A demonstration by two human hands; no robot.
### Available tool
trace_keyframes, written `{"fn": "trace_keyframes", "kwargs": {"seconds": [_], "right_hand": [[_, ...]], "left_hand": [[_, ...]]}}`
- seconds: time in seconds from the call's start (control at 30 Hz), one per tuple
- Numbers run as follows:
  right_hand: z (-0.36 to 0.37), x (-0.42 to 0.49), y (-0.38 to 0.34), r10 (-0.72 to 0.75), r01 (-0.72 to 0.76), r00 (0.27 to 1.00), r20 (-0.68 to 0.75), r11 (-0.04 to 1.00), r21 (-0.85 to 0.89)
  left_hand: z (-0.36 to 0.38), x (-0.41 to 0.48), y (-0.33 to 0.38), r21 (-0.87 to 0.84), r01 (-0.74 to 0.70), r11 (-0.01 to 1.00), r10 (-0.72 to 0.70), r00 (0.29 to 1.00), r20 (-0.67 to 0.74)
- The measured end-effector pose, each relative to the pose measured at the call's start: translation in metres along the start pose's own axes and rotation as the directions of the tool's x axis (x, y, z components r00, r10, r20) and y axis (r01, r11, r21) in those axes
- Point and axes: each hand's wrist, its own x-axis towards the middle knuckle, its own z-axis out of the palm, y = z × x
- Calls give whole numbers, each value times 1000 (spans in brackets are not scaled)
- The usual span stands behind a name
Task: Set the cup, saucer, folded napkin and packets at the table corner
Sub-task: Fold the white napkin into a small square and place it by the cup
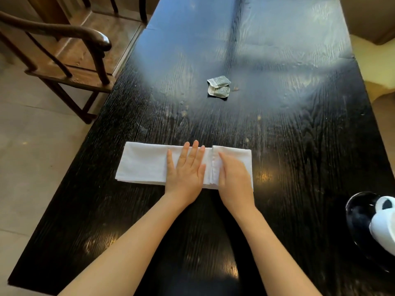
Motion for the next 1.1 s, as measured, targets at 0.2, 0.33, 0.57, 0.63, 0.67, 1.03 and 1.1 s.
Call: {"fn": "trace_keyframes", "kwargs": {"seconds": [0.2, 0.33, 0.57, 0.63, 0.67, 1.03, 1.1], "right_hand": [[3, 11, 25, -114, 262, 939, 323, 847, -462], [4, 12, 25, -98, 240, 943, 319, 864, -442], [-13, 22, 37, -120, 286, 923, 366, 849, -444], [-11, 23, 39, -117, 281, 932, 342, 829, -483], [-11, 22, 38, -117, 274, 937, 330, 831, -485], [-24, 24, 53, -132, 321, 910, 394, 825, -466], [-28, 22, 57, -118, 315, 910, 398, 820, -477]], "left_hand": [[3, 0, -1, 54, -6, 999, 9, 999, -52], [2, 1, 8, 26, 13, 1000, -10, 996, -91], [12, -5, 19, 33, 5, 999, -1, 995, -104], [9, -6, 19, 37, -8, 999, 11, 996, -89], [8, -6, 19, 36, -17, 999, 20, 997, -78], [0, -8, 13, 56, -44, 997, 42, 998, 44], [0, -7, 13, 61, -43, 997, 39, 998, 58]]}}
